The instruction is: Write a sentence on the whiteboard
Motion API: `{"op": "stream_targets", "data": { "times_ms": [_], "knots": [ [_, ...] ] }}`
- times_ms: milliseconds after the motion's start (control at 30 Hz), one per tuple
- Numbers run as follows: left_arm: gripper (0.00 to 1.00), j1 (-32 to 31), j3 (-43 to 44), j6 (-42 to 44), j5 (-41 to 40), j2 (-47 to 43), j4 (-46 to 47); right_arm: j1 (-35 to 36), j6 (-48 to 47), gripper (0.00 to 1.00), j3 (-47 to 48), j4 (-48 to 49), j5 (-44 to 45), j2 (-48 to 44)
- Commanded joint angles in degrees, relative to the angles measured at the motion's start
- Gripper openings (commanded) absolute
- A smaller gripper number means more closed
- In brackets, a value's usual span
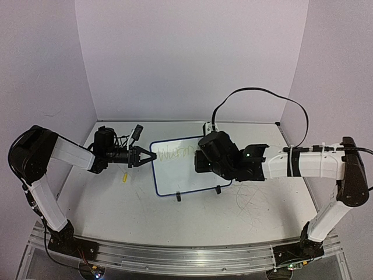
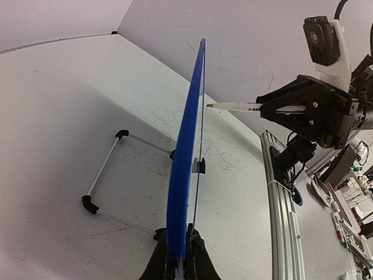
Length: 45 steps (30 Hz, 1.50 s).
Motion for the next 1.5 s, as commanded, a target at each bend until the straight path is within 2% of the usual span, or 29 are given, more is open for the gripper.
{"op": "stream_targets", "data": {
  "times_ms": [0,133,267,600,1467],
  "knots": [
    [0.00,0.3,0.7,3.2,-3.8,0.6,-3.9,0.4,-4.2,0.00,-2.0,4.5,2.9,-8.2],
    [0.00,0.3,0.5,3.2,-4.3,0.5,-4.0,-0.2,-3.8,0.00,-6.2,4.6,4.3,-13.2],
    [0.00,0.3,0.8,3.1,-4.1,0.9,-4.0,-0.4,-3.9,0.00,-7.7,4.6,3.9,-13.9],
    [0.00,0.3,0.5,3.0,-4.5,-0.1,-4.2,-2.6,-4.7,0.00,-3.8,4.7,-0.6,-8.0],
    [0.00,0.3,1.1,3.6,-4.4,0.4,-4.8,-5.0,-6.5,0.00,0.8,6.3,-1.5,-2.3]
  ]
}}
